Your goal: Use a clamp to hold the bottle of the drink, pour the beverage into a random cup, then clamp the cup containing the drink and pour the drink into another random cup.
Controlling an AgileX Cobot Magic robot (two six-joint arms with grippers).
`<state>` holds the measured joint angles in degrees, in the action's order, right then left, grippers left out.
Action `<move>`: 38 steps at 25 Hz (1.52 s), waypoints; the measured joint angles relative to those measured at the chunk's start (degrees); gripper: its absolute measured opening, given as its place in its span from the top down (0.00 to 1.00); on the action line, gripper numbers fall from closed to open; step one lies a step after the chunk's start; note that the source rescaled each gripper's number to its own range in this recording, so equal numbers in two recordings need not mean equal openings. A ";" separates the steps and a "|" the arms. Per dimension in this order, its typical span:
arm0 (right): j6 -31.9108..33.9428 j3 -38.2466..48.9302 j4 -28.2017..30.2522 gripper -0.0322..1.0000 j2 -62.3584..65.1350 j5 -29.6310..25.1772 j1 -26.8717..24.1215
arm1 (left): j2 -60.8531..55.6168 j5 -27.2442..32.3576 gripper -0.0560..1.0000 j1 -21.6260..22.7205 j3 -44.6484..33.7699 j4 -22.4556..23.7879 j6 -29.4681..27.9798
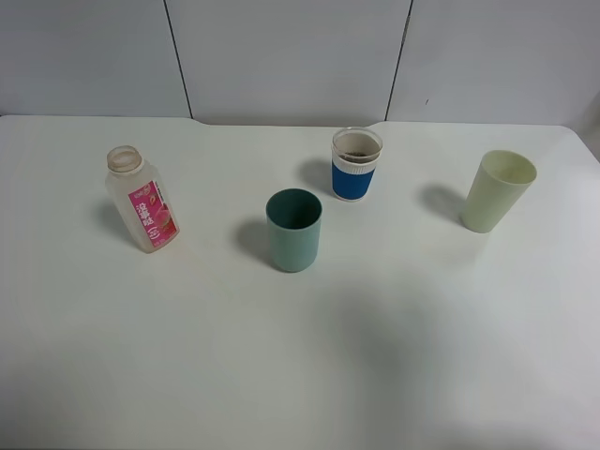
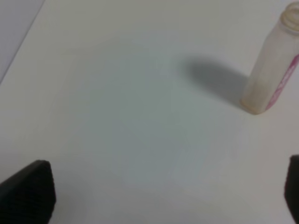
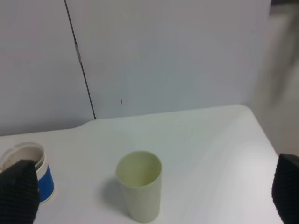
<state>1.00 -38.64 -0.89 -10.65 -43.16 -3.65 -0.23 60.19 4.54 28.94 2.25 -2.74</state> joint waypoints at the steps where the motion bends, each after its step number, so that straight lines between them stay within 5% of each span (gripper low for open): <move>1: 0.00 -0.53 0.40 0.00 1.78 -2.09 0.00 | 0.00 0.00 0.00 0.00 0.00 0.00 0.00; 13: -0.23 -0.23 0.89 0.00 10.86 -18.64 0.00 | 0.00 0.00 0.00 0.00 0.00 0.00 0.00; 20: -3.25 9.43 0.89 0.00 10.86 -18.52 0.00 | 0.00 0.00 0.00 0.00 0.00 0.00 0.00; 38: -1.48 9.77 2.18 0.00 10.86 -17.80 0.00 | 0.00 0.00 0.00 0.00 0.00 0.00 0.00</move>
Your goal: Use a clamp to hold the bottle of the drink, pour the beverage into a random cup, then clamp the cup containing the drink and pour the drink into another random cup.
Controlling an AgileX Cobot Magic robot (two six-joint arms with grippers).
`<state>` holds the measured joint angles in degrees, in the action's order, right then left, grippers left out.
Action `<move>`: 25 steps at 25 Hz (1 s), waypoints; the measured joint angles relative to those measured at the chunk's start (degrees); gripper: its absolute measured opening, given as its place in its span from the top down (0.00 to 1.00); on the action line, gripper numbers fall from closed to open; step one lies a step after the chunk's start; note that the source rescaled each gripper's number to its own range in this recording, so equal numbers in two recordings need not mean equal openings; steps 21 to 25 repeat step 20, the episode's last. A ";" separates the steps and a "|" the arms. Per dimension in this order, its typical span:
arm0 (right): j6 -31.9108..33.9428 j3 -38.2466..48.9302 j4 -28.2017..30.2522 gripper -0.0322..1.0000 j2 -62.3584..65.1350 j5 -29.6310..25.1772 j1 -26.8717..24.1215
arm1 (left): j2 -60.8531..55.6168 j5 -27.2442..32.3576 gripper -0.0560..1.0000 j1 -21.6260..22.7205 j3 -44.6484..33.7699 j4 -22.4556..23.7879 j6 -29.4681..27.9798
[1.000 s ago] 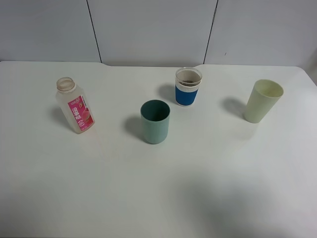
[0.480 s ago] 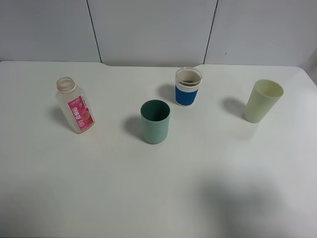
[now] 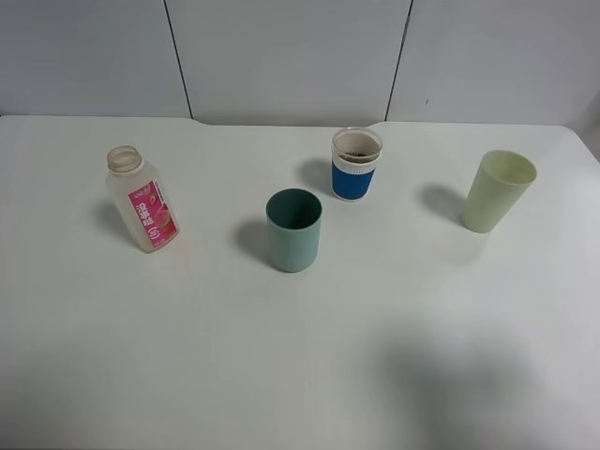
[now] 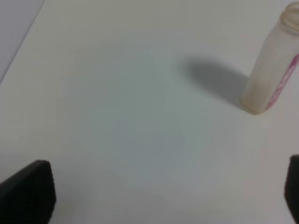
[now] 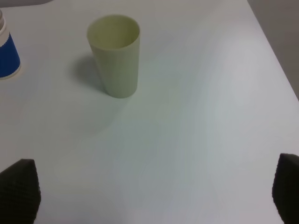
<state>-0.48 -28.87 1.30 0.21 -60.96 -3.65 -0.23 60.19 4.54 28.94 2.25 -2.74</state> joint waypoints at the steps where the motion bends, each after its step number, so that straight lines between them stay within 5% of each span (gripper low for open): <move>1: 0.00 0.00 0.00 0.00 0.00 0.00 0.00 | 0.00 0.00 0.00 0.00 0.00 0.00 0.00; 25: 0.00 0.00 0.08 0.00 0.00 0.00 0.00 | 0.00 0.00 0.00 0.00 0.00 0.00 0.00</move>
